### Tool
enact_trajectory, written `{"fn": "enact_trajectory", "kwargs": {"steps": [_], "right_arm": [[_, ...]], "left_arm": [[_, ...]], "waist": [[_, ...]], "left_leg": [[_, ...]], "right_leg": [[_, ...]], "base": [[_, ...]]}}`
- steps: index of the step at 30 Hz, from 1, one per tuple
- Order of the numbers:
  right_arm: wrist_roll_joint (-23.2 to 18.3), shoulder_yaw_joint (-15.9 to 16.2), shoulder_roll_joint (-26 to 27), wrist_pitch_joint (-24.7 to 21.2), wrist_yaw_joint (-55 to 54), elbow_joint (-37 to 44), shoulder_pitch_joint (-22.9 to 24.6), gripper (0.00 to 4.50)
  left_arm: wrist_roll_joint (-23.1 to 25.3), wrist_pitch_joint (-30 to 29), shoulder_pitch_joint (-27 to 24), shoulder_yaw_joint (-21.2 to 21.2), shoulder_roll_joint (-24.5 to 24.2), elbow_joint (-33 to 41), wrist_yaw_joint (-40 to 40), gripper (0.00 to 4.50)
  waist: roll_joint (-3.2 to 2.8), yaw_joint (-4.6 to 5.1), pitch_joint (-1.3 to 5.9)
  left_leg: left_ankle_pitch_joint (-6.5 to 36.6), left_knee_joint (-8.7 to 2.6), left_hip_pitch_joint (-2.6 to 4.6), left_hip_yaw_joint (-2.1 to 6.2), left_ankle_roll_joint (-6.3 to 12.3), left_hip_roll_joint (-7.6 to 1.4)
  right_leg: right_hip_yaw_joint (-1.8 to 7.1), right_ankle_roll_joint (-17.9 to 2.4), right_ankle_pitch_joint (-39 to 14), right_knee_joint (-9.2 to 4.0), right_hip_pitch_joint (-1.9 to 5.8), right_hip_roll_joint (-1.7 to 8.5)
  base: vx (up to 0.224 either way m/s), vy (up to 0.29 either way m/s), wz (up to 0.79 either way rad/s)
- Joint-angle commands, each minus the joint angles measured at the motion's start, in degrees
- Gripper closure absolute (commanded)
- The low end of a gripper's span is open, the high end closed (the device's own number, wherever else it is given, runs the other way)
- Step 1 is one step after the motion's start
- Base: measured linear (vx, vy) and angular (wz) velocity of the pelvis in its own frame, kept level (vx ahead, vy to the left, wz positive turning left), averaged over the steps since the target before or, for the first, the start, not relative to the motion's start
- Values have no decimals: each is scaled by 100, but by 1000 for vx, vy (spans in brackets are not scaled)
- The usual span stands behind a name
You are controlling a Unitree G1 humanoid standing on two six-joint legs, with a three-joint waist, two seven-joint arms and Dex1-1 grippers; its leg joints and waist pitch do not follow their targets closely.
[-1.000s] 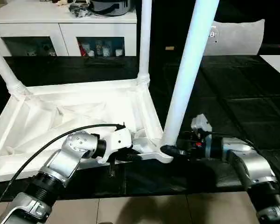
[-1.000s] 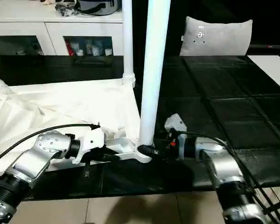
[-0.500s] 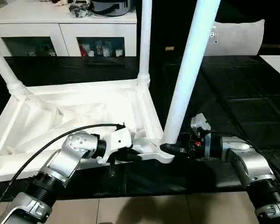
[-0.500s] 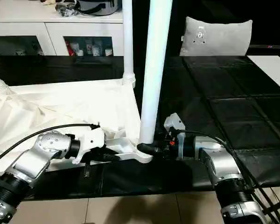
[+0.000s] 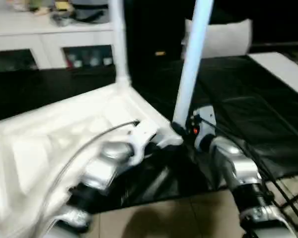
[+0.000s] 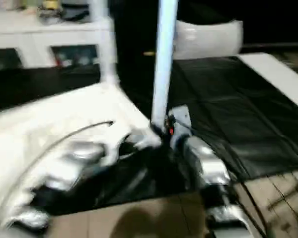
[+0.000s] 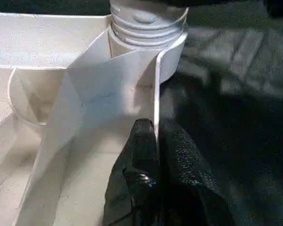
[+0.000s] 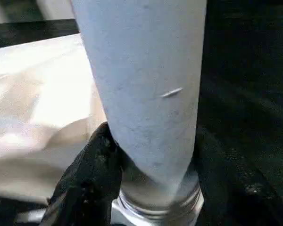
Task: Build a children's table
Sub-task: Rotate leg to tighten
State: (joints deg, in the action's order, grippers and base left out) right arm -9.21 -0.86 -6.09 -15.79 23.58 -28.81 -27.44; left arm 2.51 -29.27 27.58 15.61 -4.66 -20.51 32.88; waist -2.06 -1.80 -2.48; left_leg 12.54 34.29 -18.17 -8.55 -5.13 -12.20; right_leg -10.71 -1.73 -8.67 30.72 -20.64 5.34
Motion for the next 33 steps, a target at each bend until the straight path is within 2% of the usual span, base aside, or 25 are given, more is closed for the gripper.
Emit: {"fn": "enact_trajectory", "kwargs": {"steps": [1,2,3,4,5,6,7,9,11,13,15,16,18,19,20,21,22,23,24,27,29,31,32,33], "right_arm": [[77,58,105,-14,-47,-327,234,176],[77,58,105,-14,-47,-327,234,174],[-7,-10,148,-11,-7,-230,288,174],[-24,-25,141,-1,12,-203,300,166],[-57,-60,129,22,42,-146,322,152],[-61,-75,51,116,148,-83,350,140],[-70,-46,-75,222,276,-34,374,129],[-89,-37,-147,259,363,-9,385,108],[-158,-40,-319,335,668,95,432,96],[-297,-59,-628,372,1226,278,507,85],[-392,-70,-919,389,1734,406,547,53],[-406,-68,-956,392,1806,425,553,53],[-488,-65,-1086,368,2070,493,571,43],[-630,-87,-1222,252,2371,571,579,34],[-681,-56,-1321,212,2564,615,578,12],[-717,45,-1460,160,2870,698,603,8],[-731,125,-1552,142,3072,747,622,8],[-738,311,-1719,86,3453,863,663,6],[-738,311,-1719,86,3453,863,663,3],[-709,503,-1839,100,3822,940,663,3],[-657,576,-1837,154,3894,911,624,3],[-688,621,-1789,126,4010,872,568,3],[-707,640,-1780,113,4062,871,556,3],[-727,663,-1771,94,4114,874,549,20]], "left_arm": [[-27,197,92,-84,44,229,-55,450],[-27,197,92,-84,44,229,-55,450],[35,214,43,-84,-21,267,-40,450],[47,221,34,-84,-46,272,-30,450],[77,228,19,-83,-99,282,-17,450],[98,254,-4,-63,-195,296,58,450],[75,268,-22,-30,-292,308,122,450],[62,290,-23,-14,-342,298,143,450],[59,414,-37,51,-487,289,308,450],[81,594,-70,140,-732,295,629,450],[52,718,-116,194,-959,335,967,450],[43,735,-124,201,-991,343,1020,450],[8,823,-150,241,-1116,370,1224,450],[-31,946,-177,299,-1261,396,1482,450],[-45,972,-196,358,-1367,409,1649,450],[-73,1089,-229,435,-1485,426,1887,450],[-95,1175,-249,485,-1559,428,2038,450],[-154,1343,-290,596,-1705,468,2399,450],[-154,1343,-290,596,-1705,468,2399,450],[-272,1569,-306,725,-1863,540,2886,450],[-320,1643,-304,820,-1958,605,3182,450],[-361,1718,-292,956,-2074,687,3531,450],[-381,1726,-284,980,-2095,703,3600,450],[-402,1720,-277,1001,-2113,721,3660,450]], "waist": [[166,33,179],[166,33,179],[183,-25,203],[170,-16,232],[81,-58,295],[56,-59,310],[28,-55,313],[52,-63,329],[58,-85,335],[68,-120,334],[107,-179,359],[113,-212,386],[105,-229,403],[107,-257,431],[113,-269,442],[115,-288,433],[114,-295,431],[110,-347,425],[110,-374,414],[104,-480,370],[100,-519,358],[93,-554,352],[114,-570,350],[108,-597,351]], "left_leg": [[3200,-431,157,49,70,4],[3200,-431,157,49,70,4],[1953,-176,142,-57,274,222],[1796,-244,-4,-7,299,178],[1637,-336,-106,68,278,64],[1607,-377,-99,92,277,5],[1630,-439,-115,101,265,-85],[1540,-458,-171,88,300,-86],[1348,-455,-196,72,352,-74],[1179,-443,-183,43,418,-72],[941,-430,-221,31,513,-40],[681,-424,-241,31,570,-58],[431,-404,-266,28,638,-69],[183,-376,-258,19,719,-81],[14,-346,-281,11,834,-74],[-76,-321,-293,6,925,-70],[-90,-314,-297,-5,942,-73],[-52,-311,-286,-20,966,-66],[2,-312,-288,-26,961,-63],[380,-352,-230,-55,706,-98],[593,-374,-186,-56,565,-123],[717,-387,-165,-51,474,-140],[761,-391,-162,-50,442,-135],[770,-391,-161,-52,422,-132]], "right_leg": [[291,217,-3840,-603,-45,416],[291,217,-3840,-603,-45,416],[145,529,-4837,-825,-43,538],[124,604,-4636,-737,87,529],[148,600,-4095,-688,170,507],[167,478,-3725,-647,156,491],[206,104,-2937,-540,141,443],[257,-134,-2565,-456,173,438],[297,-254,-2430,-415,179,438],[340,-329,-2374,-398,160,442],[382,-295,-2372,-356,192,431],[408,-362,-2131,-296,208,439],[427,-456,-1832,-244,207,431],[439,-589,-1463,-181,186,415],[451,-728,-1149,-127,183,403],[461,-829,-991,-95,163,398],[465,-839,-989,-85,162,400],[456,-815,-1128,-103,154,397],[456,-779,-1244,-123,152,399],[454,-574,-1987,-205,100,397],[457,-481,-2283,-239,75,406],[472,-449,-2382,-249,60,415],[476,-415,-2425,-255,63,413],[482,-408,-2416,-241,65,410]], "base": [[53,-28,12],[53,-28,12],[0,0,0],[0,0,0],[0,0,0],[0,0,0],[0,0,0],[0,0,0],[0,0,0],[0,0,0],[0,0,0],[0,0,0],[0,0,0],[0,0,0],[0,0,0],[0,0,0],[0,0,0],[0,0,0],[0,0,0],[0,0,0],[0,0,0],[0,0,0],[0,0,0],[0,0,0]]}}
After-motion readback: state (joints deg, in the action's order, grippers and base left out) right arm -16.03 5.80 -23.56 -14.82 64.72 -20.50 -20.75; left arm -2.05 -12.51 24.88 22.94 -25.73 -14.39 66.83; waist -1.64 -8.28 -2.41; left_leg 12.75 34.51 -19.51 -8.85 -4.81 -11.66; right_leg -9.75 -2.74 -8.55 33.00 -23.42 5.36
